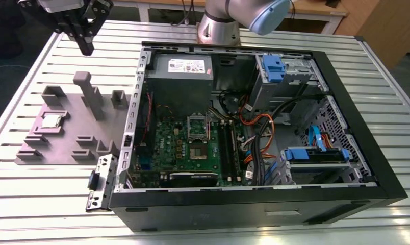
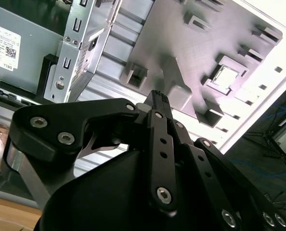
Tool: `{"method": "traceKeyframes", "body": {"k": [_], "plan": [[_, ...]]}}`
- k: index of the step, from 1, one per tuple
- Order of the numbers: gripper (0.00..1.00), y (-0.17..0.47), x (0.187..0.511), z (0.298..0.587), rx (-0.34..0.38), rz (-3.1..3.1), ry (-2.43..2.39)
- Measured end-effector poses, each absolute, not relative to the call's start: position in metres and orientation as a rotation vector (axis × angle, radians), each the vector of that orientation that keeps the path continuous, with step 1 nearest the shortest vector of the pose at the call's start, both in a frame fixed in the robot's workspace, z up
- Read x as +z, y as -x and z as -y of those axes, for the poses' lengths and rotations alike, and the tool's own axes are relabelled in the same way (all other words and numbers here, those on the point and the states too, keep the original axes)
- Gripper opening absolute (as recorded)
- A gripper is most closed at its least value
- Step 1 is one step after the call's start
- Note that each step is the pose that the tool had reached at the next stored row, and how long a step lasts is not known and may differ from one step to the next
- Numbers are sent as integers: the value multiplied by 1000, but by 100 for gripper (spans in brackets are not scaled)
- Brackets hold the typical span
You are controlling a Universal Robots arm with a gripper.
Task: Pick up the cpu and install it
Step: 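Reach for the cpu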
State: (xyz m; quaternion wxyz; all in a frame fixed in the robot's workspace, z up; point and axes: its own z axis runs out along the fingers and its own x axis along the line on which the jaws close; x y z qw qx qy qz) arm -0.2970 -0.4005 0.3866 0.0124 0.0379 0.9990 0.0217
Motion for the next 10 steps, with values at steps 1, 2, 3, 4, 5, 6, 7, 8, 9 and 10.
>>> {"method": "traceKeyframes", "body": {"k": [1,2,3,4,5,6,7,8,9,10], "plan": [[11,298,387,401,68,-3114,-118],[11,300,386,401,68,-3114,-118],[11,301,386,401,68,-3114,-118],[11,302,386,401,68,-3114,-118],[11,303,386,402,68,-3114,-118],[11,305,386,402,68,-3114,-118],[11,307,386,403,68,-3114,-118],[11,309,385,403,68,-3114,-118],[11,312,385,403,68,-3114,-118],[11,315,385,403,68,-3114,-118]]}}
